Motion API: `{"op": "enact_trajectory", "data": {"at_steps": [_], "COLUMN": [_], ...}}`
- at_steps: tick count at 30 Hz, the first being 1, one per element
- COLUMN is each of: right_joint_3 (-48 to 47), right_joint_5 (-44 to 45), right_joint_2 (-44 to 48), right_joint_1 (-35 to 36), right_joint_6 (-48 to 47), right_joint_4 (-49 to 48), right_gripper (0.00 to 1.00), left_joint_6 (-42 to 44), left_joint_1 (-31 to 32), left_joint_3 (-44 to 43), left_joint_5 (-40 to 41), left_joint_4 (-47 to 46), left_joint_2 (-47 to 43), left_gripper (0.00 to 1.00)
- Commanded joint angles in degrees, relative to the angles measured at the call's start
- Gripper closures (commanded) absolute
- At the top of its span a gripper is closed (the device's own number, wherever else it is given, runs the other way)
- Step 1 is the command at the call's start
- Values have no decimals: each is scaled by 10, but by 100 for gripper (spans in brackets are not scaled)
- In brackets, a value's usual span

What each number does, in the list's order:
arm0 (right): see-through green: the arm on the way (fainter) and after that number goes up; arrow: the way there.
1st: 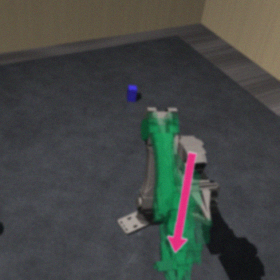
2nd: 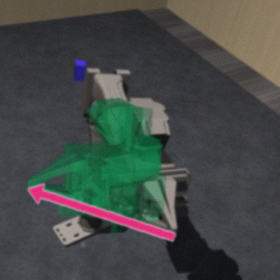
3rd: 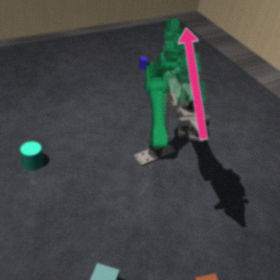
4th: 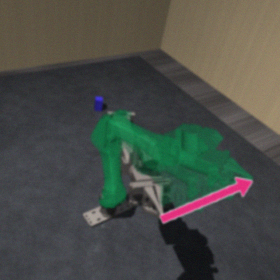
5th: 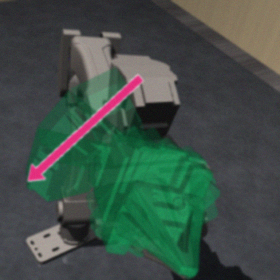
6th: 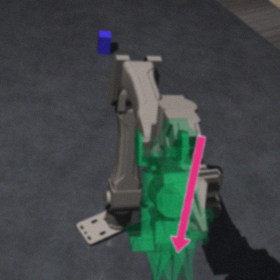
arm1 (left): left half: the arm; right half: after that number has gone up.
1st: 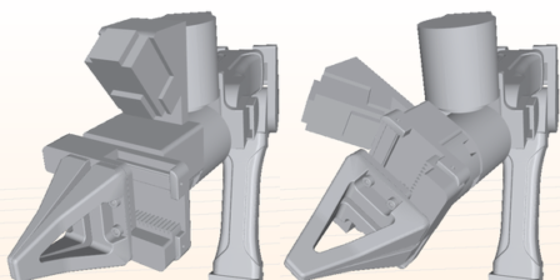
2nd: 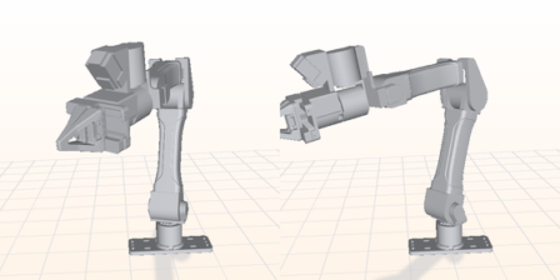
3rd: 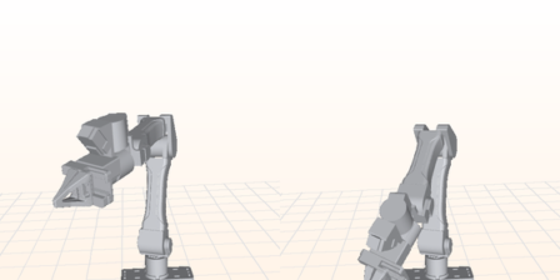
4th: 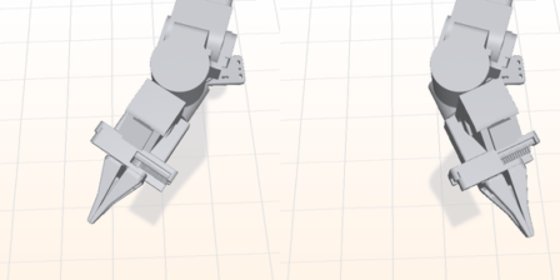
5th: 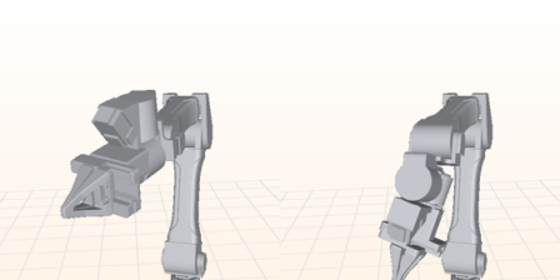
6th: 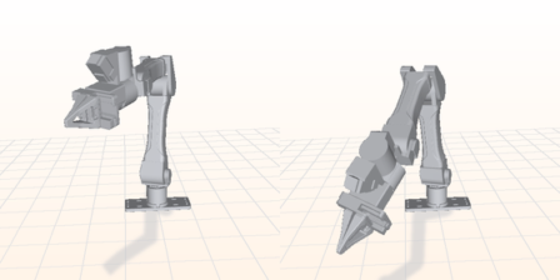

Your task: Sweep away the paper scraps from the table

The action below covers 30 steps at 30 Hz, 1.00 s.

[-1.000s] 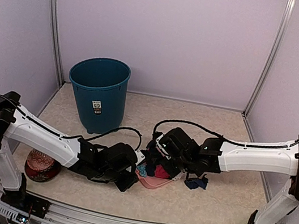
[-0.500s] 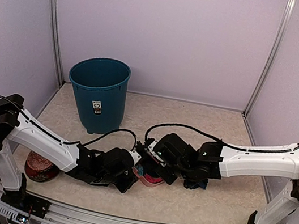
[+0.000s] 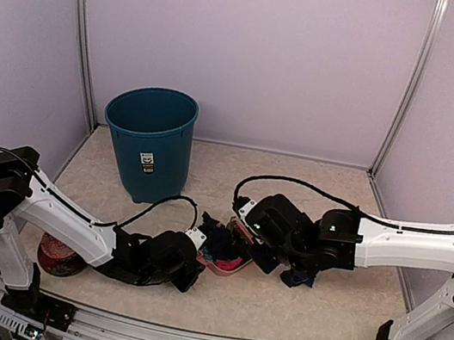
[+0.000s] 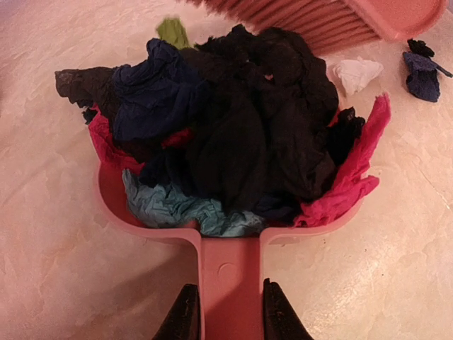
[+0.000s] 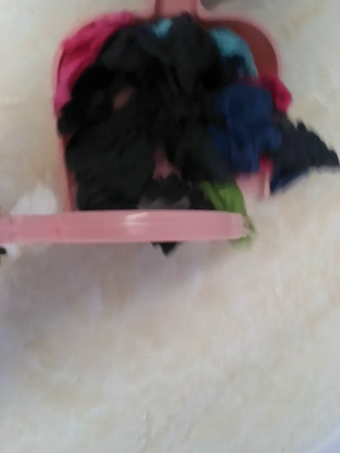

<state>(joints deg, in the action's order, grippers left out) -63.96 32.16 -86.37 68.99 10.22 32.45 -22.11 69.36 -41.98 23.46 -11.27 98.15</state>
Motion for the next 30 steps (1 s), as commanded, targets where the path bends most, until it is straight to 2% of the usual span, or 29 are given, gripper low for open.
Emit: {"op": "enact_trajectory", "data": {"at_steps": [1,7,16,30], "right_joint_3": [-1,20,91,164], "right_joint_5": [73,87,61,17], "right_joint_2": [42,80,131,181], "right_joint_1": [0,-38,-89,-151], "right_joint_6": [30,59,77,88], "right_joint_4": [17,19,-18,-74], "right_gripper": [100,100,100,100], "left_joint_6": [-5,0,8,26], "left_joint_1": [5,12,17,23], "left_joint_3": [19,23,16,-62], "left_joint_5": [38,58,85,137], "left_joint_4": [-13,-25,-2,122], "left_joint_2": [-9,-36,-89,-170], "left_gripper": [100,100,100,100]}}
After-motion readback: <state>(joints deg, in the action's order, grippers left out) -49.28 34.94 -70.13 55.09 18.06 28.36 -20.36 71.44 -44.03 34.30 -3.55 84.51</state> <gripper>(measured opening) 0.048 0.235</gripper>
